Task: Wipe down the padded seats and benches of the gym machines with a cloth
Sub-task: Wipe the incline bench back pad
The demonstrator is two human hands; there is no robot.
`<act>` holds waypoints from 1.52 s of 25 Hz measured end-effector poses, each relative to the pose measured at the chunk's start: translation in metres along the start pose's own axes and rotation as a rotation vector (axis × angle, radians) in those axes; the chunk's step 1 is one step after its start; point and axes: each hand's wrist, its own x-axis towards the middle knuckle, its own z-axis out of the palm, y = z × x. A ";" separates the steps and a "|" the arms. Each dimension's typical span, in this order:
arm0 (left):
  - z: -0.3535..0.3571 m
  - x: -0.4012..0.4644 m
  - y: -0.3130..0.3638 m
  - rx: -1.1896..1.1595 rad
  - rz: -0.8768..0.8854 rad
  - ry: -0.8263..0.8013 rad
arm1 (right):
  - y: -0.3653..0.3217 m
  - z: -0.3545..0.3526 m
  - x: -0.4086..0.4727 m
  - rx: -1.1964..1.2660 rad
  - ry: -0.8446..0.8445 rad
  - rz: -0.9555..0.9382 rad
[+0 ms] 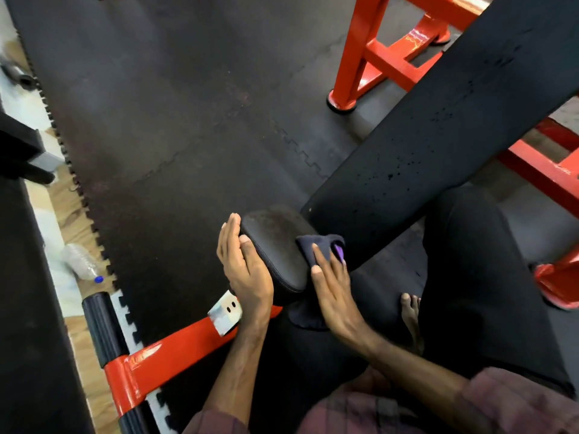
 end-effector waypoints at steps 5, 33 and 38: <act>-0.002 -0.003 0.006 0.015 -0.037 -0.016 | 0.019 -0.027 0.047 0.068 -0.039 0.152; -0.002 0.000 0.007 0.068 -0.020 -0.020 | 0.008 -0.050 0.162 0.035 -0.349 0.091; 0.000 -0.001 0.009 0.064 -0.023 -0.003 | -0.031 -0.026 0.230 -0.157 -0.450 -0.068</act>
